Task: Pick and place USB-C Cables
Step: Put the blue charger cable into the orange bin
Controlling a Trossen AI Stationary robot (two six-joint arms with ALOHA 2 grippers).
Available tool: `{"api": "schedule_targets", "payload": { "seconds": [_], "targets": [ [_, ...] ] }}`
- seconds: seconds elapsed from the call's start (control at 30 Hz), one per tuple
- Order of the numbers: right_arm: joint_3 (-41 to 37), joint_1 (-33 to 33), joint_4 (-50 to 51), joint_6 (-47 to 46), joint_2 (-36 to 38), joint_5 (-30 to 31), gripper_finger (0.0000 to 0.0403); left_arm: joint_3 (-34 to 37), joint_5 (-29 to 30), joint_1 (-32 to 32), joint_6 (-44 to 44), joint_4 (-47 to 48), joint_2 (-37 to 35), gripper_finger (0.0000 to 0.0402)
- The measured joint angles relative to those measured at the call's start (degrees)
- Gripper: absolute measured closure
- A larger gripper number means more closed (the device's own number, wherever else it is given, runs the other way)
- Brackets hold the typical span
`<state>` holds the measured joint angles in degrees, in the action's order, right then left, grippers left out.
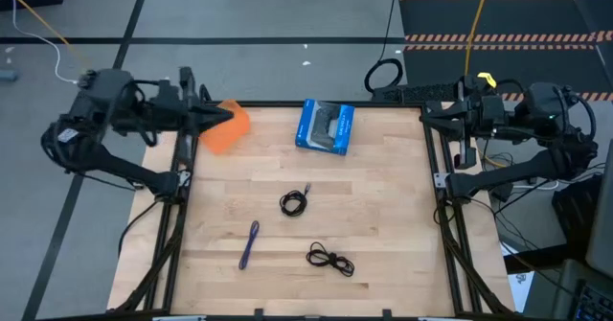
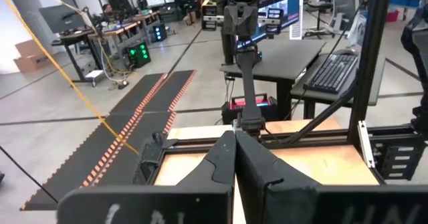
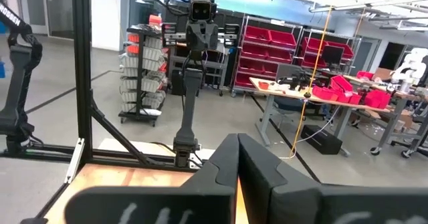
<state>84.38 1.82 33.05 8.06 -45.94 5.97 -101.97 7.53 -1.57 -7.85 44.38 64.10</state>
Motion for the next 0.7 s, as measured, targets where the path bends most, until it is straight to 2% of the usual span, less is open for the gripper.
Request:
{"api": "schedule_targets", "payload": {
  "seconds": [0.2, 0.3, 0.4, 0.57, 0.7],
  "targets": [
    [0.0, 0.0, -3.2, -3.2, -2.0, -0.1, 0.0403, 0.0, 0.0, 0.0, 0.3, -2.9, 1.9, 0.0396],
    [1.1, 0.0, -2.9, -3.2, -4.7, -0.1, 0.0403, -1.9, -0.5, 0.0, 0.9, -1.4, 3.3, 0.0396],
    [3.1, 0.0, -1.1, -3.2, -8.0, -0.2, 0.0403, -5.2, -2.9, 0.0, 1.7, 1.9, 4.7, 0.0396],
    [7.1, 0.0, 4.5, -3.2, -13.1, -0.2, 0.0403, -10.8, -3.2, 0.0, 5.3, 13.3, 6.8, 0.0396],
    [7.8, 0.0, 5.7, -4.2, -14.7, -0.2, 0.0403, -11.7, -3.2, 0.0, 9.5, 20.9, 7.2, 0.0396]
  ]
}}
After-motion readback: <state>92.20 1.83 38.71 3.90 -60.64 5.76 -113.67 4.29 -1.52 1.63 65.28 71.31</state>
